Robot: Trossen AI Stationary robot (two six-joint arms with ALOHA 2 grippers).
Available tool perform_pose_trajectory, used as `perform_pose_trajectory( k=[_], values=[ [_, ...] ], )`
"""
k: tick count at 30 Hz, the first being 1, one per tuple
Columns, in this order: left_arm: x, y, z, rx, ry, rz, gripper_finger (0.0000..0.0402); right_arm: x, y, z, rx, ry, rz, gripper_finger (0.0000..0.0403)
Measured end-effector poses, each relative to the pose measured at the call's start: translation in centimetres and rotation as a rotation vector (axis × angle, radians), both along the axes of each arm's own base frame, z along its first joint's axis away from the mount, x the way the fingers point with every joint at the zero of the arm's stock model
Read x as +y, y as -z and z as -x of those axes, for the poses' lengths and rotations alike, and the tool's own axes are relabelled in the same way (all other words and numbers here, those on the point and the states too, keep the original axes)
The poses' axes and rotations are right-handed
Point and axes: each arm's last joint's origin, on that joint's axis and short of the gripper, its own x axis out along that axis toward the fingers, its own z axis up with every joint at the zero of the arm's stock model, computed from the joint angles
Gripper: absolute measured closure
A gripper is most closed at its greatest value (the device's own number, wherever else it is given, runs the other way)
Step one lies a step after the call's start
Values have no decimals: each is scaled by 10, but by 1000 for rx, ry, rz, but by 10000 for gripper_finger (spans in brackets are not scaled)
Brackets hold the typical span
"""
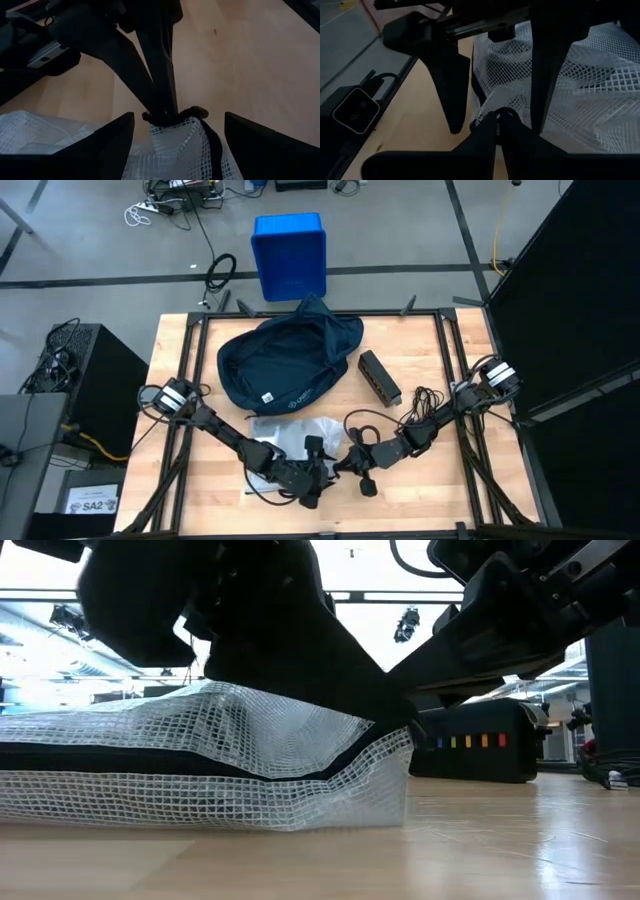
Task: Unpack backpack
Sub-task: Open the white mesh envelope
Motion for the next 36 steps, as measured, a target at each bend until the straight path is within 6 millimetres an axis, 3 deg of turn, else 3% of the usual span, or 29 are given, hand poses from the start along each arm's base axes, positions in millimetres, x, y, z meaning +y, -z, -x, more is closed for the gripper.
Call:
perform_pose_trajectory(
  k=[13, 26, 31, 36],
  values=[
    [5, 3, 0, 17, -40, -35, 122, -2, -1, -1, -6, 23, -40, 398],
    [7, 4, -1, 27, -45, -41, 122, 9, 1, 5, 19, -79, -11, 394],
    [7, 4, -1, 29, -38, -51, 122, 9, 6, 8, 68, -82, 17, 397],
    [9, 4, -1, 31, -34, -63, 122, 2, 16, 12, 184, 28, 9, 399]
  ],
)
